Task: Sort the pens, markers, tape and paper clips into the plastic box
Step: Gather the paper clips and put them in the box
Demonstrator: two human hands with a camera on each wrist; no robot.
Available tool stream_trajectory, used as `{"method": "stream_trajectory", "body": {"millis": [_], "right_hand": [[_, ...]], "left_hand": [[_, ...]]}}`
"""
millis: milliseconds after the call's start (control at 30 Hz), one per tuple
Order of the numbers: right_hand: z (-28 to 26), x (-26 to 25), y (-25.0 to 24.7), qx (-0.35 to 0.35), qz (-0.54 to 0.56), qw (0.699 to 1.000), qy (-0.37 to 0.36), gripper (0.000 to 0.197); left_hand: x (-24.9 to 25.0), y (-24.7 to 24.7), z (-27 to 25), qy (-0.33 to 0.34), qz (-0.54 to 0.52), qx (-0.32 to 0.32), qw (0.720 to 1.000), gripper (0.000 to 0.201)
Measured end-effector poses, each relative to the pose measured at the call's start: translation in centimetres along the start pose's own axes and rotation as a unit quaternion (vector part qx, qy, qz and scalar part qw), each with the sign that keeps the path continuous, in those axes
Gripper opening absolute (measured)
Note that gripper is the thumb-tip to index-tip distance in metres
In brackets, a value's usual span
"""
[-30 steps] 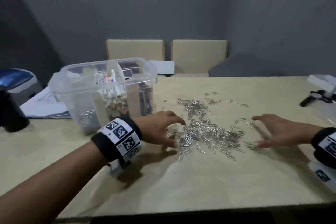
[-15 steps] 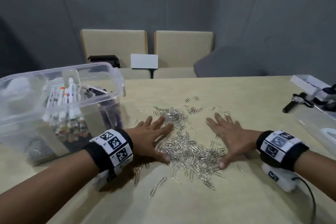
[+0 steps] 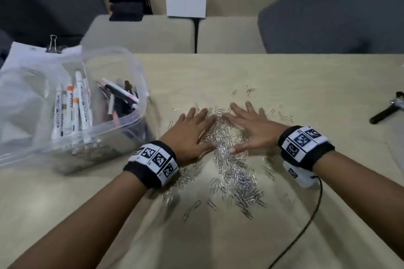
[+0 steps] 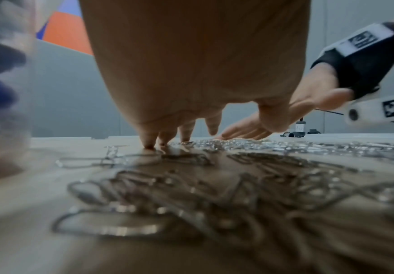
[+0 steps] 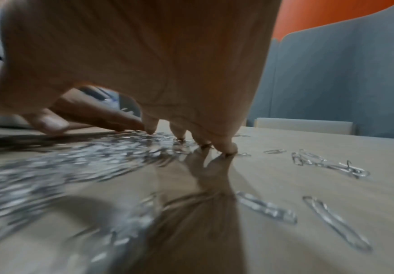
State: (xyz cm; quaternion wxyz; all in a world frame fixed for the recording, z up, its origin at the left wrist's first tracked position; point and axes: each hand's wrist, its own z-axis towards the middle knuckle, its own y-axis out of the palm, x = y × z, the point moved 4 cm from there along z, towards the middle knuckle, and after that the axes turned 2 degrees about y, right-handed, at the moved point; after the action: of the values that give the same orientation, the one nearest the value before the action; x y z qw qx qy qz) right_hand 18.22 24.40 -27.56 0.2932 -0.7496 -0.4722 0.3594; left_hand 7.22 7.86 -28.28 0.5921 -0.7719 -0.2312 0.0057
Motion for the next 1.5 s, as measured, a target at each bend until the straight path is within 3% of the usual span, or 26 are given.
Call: {"method": "stream_trajectory", "body": {"millis": [167, 267, 367, 467, 533, 700, 767, 900, 1133, 1267, 1367, 1500], "right_hand": [[-3.3, -1.9, 3.2, 0.005, -0.017, 0.999, -0.047, 0.121], [-4.2, -2.8, 5.4, 0.055, -0.085, 0.994, -0.044, 0.107], [-4.4, -3.9, 6.2, 0.159, -0.098, 0.982, -0.023, 0.072], [-4.9, -5.9, 6.0, 0.251, -0.142, 0.957, 0.001, 0.040], [-5.4, -7.2, 6.0, 0.272, -0.145, 0.951, 0.033, 0.035], [-6.0, -9.1, 5.0, 0.295, -0.072, 0.943, 0.135, 0.028], [-6.5, -9.6, 3.9, 0.319, -0.020, 0.937, 0.143, 0.024], [-8.2, -13.6, -1.2, 0.410, 0.038, 0.908, 0.071, 0.009], [-8.2, -23.2, -11.7, 0.476, 0.102, 0.871, -0.063, 0.011], [-6.8, -29.3, -14.3, 0.481, 0.104, 0.862, -0.123, 0.011], [-4.0, -33.8, -13.9, 0.445, 0.116, 0.877, -0.139, 0.012], [-0.5, -38.9, -11.7, 0.403, 0.109, 0.894, -0.162, 0.015]], "left_hand": [[0.4, 0.6, -0.9, 0.022, 0.009, 0.015, 1.000, 0.097], [0.5, 0.9, -0.5, 0.057, 0.060, 0.043, 0.996, 0.093], [1.4, 1.0, 0.0, 0.111, 0.120, 0.066, 0.984, 0.073], [3.0, 1.0, -1.9, 0.105, 0.152, 0.084, 0.979, 0.040], [4.4, 0.9, -3.4, 0.083, 0.163, 0.103, 0.978, 0.023], [3.8, -0.2, -6.7, 0.049, 0.137, 0.114, 0.983, 0.017], [3.1, -0.7, -8.3, 0.030, 0.111, 0.112, 0.987, 0.015], [1.0, -4.2, -11.2, -0.011, 0.028, 0.185, 0.982, 0.017], [-3.0, -14.1, -21.0, -0.002, -0.080, 0.337, 0.938, 0.015], [-9.8, -15.1, -25.4, -0.122, -0.045, 0.358, 0.925, 0.013], [-14.3, -14.2, -27.9, -0.211, -0.008, 0.362, 0.908, 0.016], [-15.6, -13.4, -28.1, -0.212, 0.004, 0.339, 0.916, 0.017]]}}
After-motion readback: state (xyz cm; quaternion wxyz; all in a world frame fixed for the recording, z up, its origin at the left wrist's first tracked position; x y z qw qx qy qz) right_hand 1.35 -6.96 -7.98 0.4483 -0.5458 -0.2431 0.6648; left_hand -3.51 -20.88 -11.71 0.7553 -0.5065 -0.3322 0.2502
